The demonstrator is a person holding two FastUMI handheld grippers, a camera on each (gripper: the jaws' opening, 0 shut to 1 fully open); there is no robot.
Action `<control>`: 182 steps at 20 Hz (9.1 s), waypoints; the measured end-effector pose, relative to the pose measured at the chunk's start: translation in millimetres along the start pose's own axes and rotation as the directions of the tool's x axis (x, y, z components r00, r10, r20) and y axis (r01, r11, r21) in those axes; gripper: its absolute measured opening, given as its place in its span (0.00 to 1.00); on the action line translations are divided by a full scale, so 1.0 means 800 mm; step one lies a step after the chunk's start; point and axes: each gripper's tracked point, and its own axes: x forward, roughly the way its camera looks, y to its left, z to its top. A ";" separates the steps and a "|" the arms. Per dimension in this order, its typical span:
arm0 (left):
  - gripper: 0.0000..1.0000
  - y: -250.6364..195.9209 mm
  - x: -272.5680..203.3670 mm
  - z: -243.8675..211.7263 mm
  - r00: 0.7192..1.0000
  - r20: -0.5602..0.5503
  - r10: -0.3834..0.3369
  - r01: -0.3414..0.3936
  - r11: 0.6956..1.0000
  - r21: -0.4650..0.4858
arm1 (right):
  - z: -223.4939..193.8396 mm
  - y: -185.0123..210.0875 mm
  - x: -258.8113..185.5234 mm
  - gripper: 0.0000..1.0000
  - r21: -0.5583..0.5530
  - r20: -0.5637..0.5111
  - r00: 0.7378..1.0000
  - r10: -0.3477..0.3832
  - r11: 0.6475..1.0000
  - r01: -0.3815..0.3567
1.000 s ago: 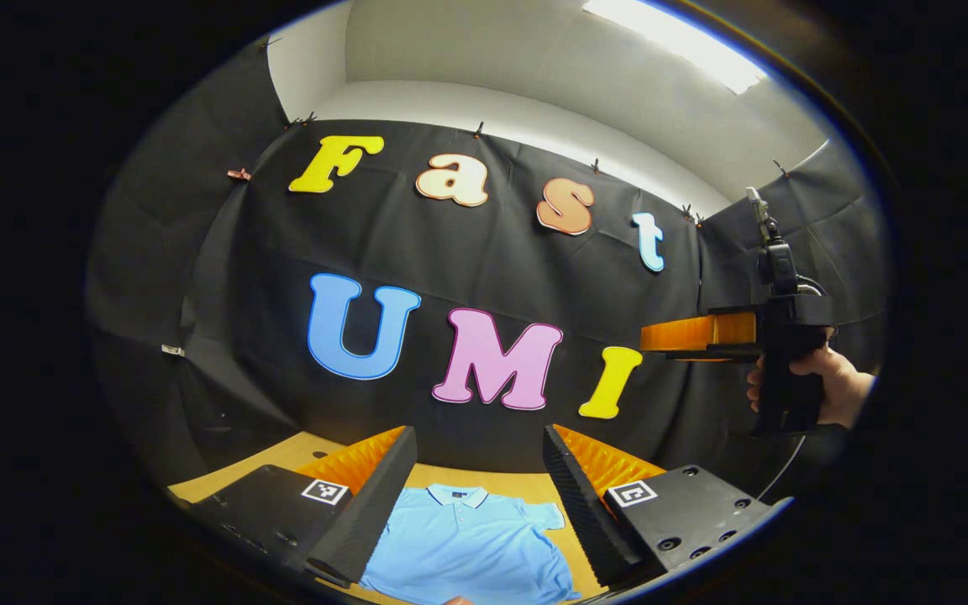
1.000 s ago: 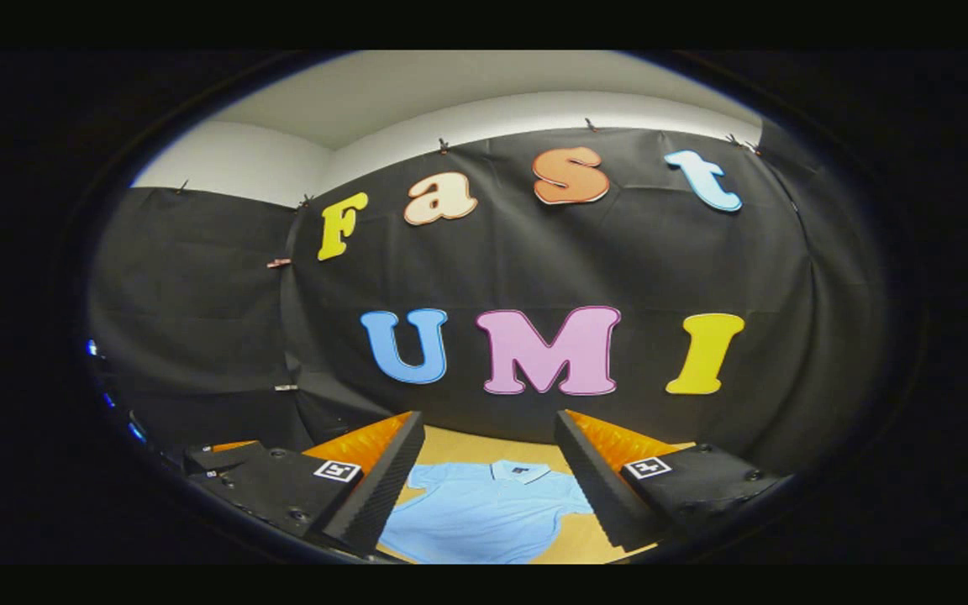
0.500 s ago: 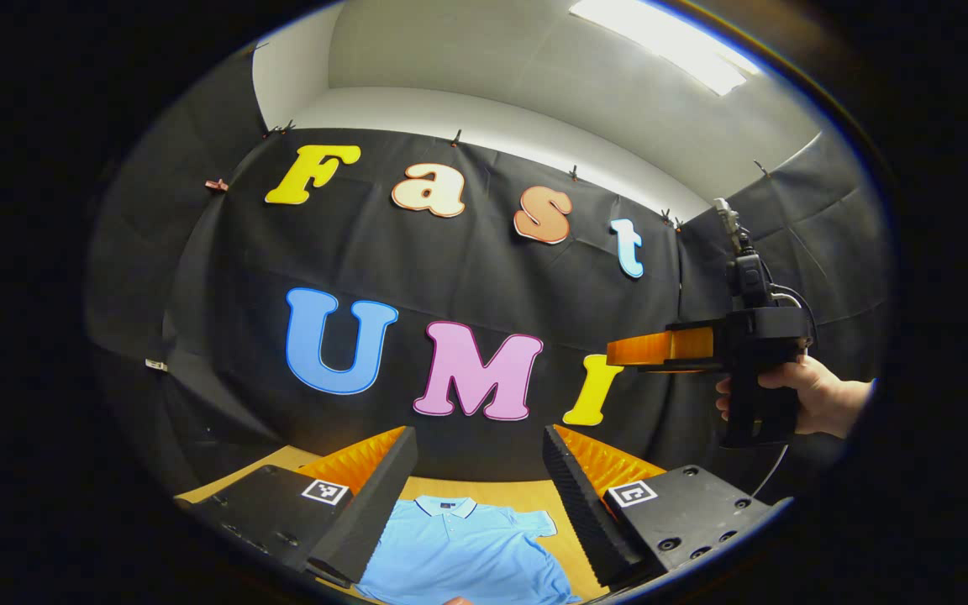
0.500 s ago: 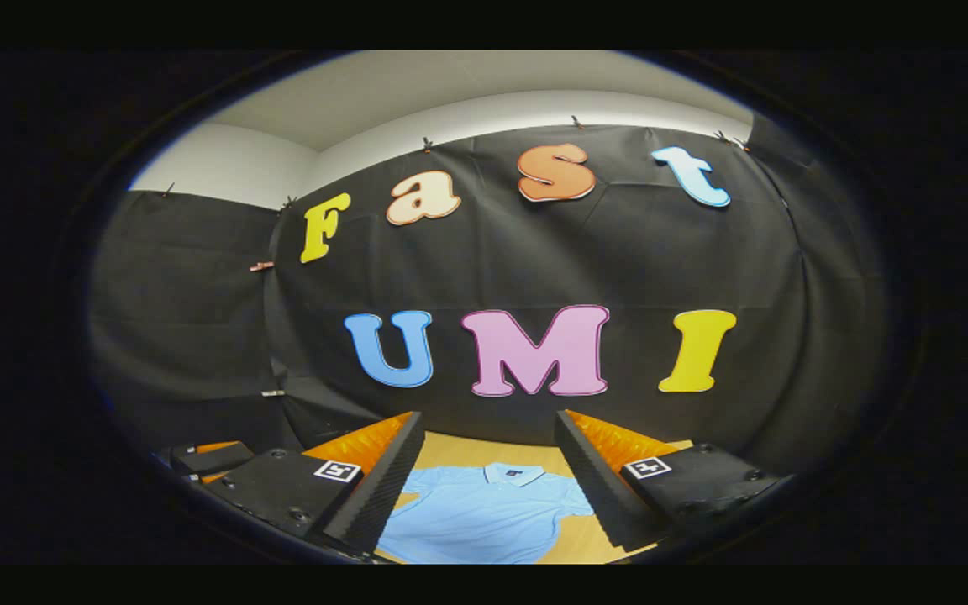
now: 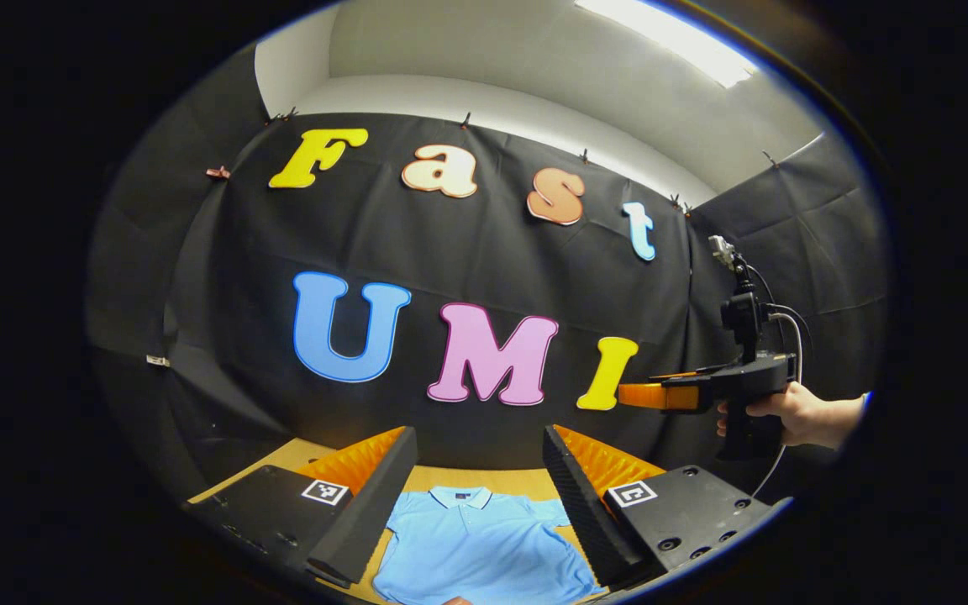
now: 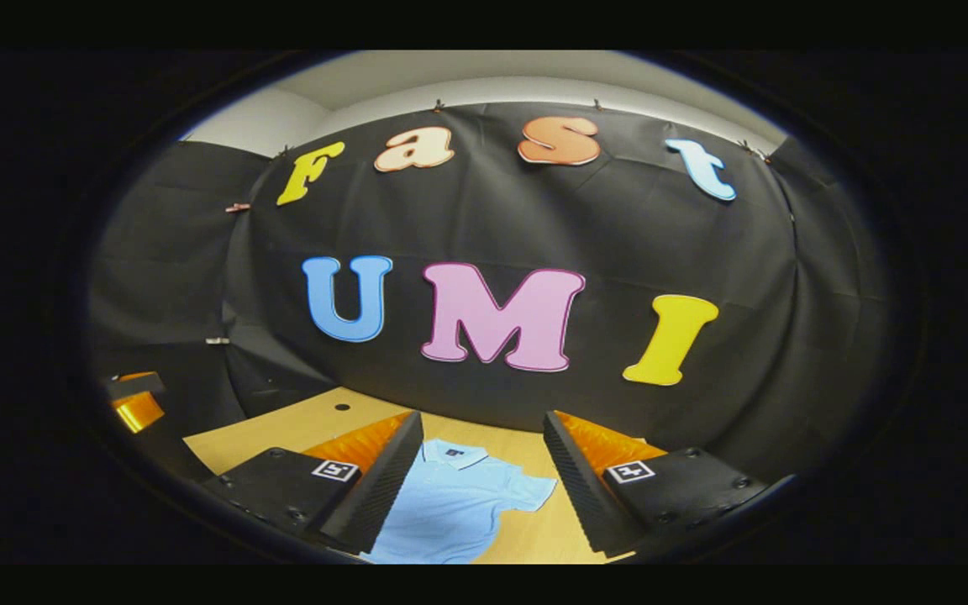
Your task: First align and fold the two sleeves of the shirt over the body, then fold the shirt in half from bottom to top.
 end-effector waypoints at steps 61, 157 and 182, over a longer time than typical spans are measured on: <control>0.97 0.277 0.278 -0.371 0.757 -0.591 0.278 -0.316 0.948 0.040 | -0.519 0.058 0.328 0.05 0.156 -0.715 0.659 0.232 0.972 -0.173; 0.07 0.153 0.059 -0.417 0.538 -0.830 -0.148 0.061 0.989 -0.136 | -0.430 0.100 -0.007 0.05 0.782 -0.482 0.731 0.483 0.613 0.111; 0.09 0.270 0.525 -0.519 0.583 -0.785 0.208 -0.275 0.960 0.050 | -0.458 -0.053 0.501 0.10 0.433 -0.513 0.831 0.214 0.901 0.035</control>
